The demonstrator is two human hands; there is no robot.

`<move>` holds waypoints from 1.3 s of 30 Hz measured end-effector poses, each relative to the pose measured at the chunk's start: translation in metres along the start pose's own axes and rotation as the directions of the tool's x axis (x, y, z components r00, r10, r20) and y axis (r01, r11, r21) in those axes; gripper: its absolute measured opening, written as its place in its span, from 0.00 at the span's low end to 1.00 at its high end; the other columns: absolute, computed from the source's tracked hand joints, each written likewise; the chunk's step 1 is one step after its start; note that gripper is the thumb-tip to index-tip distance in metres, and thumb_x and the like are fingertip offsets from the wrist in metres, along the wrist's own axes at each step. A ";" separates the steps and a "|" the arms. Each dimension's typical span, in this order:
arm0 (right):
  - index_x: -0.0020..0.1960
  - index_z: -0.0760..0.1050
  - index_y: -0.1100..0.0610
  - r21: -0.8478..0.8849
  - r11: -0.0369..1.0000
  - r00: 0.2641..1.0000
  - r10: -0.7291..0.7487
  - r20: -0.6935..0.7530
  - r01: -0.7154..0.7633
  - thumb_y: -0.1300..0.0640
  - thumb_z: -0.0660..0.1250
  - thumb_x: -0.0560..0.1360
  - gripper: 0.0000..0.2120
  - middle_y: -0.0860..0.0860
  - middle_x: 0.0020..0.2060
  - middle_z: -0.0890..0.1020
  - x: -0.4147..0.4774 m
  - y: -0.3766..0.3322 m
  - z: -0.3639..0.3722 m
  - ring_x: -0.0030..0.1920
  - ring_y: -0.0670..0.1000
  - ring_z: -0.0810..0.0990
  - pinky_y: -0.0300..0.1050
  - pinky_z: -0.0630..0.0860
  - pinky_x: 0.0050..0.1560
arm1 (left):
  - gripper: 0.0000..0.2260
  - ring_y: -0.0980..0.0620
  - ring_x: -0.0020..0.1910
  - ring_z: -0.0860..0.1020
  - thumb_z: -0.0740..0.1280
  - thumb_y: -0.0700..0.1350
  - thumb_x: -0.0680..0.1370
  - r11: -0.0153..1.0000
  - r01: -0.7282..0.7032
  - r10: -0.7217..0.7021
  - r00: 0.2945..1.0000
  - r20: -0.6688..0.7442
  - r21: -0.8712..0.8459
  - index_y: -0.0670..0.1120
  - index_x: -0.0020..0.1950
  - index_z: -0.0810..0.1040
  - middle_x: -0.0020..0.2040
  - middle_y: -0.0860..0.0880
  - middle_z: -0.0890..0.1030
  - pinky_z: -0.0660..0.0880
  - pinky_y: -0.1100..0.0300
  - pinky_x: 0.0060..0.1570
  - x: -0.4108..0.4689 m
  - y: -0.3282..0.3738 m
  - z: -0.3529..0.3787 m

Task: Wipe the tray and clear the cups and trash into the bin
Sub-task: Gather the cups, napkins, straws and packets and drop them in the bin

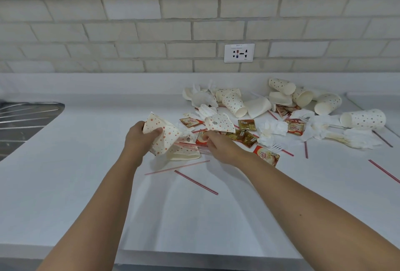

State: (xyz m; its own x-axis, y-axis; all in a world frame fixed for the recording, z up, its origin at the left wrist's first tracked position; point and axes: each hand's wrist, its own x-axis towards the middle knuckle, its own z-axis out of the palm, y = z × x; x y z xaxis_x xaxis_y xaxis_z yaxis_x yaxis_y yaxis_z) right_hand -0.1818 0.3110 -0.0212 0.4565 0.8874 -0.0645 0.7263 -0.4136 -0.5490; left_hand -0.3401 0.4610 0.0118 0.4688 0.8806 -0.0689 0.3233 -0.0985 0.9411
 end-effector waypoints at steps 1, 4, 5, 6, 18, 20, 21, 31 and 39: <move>0.64 0.69 0.60 0.007 1.000 1.000 -0.015 -0.026 0.015 0.64 0.56 0.79 0.14 0.56 0.55 0.76 0.005 -0.003 0.004 0.55 0.55 0.74 0.43 0.69 0.49 | 0.14 0.45 0.52 0.75 0.67 0.43 0.76 1.000 0.000 0.000 1.000 -0.011 -0.011 0.41 0.60 0.73 0.58 0.43 0.78 0.72 0.53 0.47 0.002 -0.001 -0.001; 0.66 0.69 0.61 -0.023 1.000 0.998 -0.001 -0.064 0.000 0.61 0.62 0.77 0.18 0.57 0.62 0.72 0.020 -0.008 0.019 0.63 0.56 0.68 0.45 0.67 0.59 | 0.14 0.44 0.54 0.76 0.67 0.43 0.76 0.999 0.005 -0.006 1.000 -0.024 -0.032 0.41 0.60 0.73 0.58 0.43 0.78 0.73 0.52 0.47 0.004 -0.004 -0.004; 0.66 0.69 0.61 -0.036 0.999 0.998 0.020 -0.065 -0.022 0.60 0.62 0.76 0.18 0.57 0.62 0.72 0.025 -0.009 0.023 0.64 0.57 0.66 0.47 0.68 0.61 | 0.14 0.43 0.55 0.77 0.67 0.43 0.76 0.999 0.009 -0.010 1.000 -0.025 -0.037 0.41 0.60 0.73 0.58 0.43 0.78 0.73 0.52 0.48 0.005 -0.005 -0.006; 0.66 0.69 0.61 -0.052 0.998 0.997 0.042 -0.064 -0.045 0.59 0.62 0.77 0.18 0.58 0.61 0.73 0.027 -0.010 0.026 0.65 0.57 0.66 0.49 0.68 0.61 | 0.14 0.43 0.55 0.77 0.67 0.43 0.76 0.999 0.010 -0.011 1.000 -0.025 -0.039 0.41 0.60 0.73 0.58 0.43 0.78 0.73 0.52 0.48 0.006 -0.006 -0.007; 0.57 0.72 0.60 -0.130 0.985 0.991 0.105 -0.081 -0.115 0.59 0.55 0.81 0.10 0.57 0.51 0.69 0.031 -0.009 0.010 0.45 0.55 0.71 0.45 0.69 0.45 | 0.15 0.43 0.56 0.76 0.67 0.43 0.76 0.997 0.017 -0.019 1.000 -0.023 -0.077 0.42 0.62 0.72 0.58 0.44 0.78 0.73 0.53 0.47 0.008 -0.006 -0.016; 0.57 0.70 0.60 -0.062 0.996 0.991 0.057 -0.119 -0.065 0.57 0.52 0.82 0.11 0.58 0.49 0.73 0.027 -0.013 -0.001 0.44 0.57 0.74 0.45 0.69 0.43 | 0.15 0.43 0.57 0.76 0.66 0.43 0.76 0.996 0.008 -0.009 1.000 -0.011 -0.092 0.42 0.63 0.72 0.59 0.43 0.78 0.74 0.51 0.50 0.006 -0.002 -0.014; 0.57 0.70 0.60 -0.021 0.999 0.989 0.041 -0.139 -0.044 0.57 0.51 0.82 0.12 0.59 0.48 0.75 0.024 -0.016 -0.008 0.43 0.56 0.74 0.46 0.68 0.41 | 0.16 0.42 0.58 0.76 0.66 0.43 0.77 0.995 0.003 -0.003 1.000 -0.001 -0.101 0.42 0.63 0.72 0.59 0.43 0.78 0.75 0.50 0.51 0.005 0.001 -0.011; 0.50 0.71 0.56 0.320 0.946 0.944 0.146 -0.294 -0.047 0.55 0.52 0.82 0.11 0.45 0.34 0.71 -0.053 0.000 -0.075 0.34 0.41 0.68 0.38 0.64 0.35 | 0.08 0.46 0.52 0.77 0.61 0.45 0.79 0.988 -0.047 0.075 0.979 0.187 -0.146 0.47 0.57 0.73 0.55 0.46 0.79 0.75 0.54 0.45 -0.032 0.040 0.076; 0.44 0.70 0.55 0.517 0.836 0.839 0.408 -0.360 -0.185 0.55 0.53 0.82 0.11 0.47 0.29 0.66 -0.176 0.079 -0.121 0.27 0.46 0.62 0.37 0.59 0.27 | 0.06 0.45 0.50 0.78 0.61 0.44 0.79 0.974 -0.136 0.204 0.876 0.438 -0.182 0.48 0.53 0.74 0.52 0.45 0.80 0.74 0.57 0.40 -0.124 0.079 0.208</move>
State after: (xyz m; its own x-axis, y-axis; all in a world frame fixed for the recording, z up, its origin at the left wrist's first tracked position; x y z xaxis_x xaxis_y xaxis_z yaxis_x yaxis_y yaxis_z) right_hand -0.1423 0.0970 0.0474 0.8646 0.5020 0.0222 0.2574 -0.4046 -0.8775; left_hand -0.2012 0.2473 0.0262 0.8363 0.5481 -0.0132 0.1015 -0.1311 0.9862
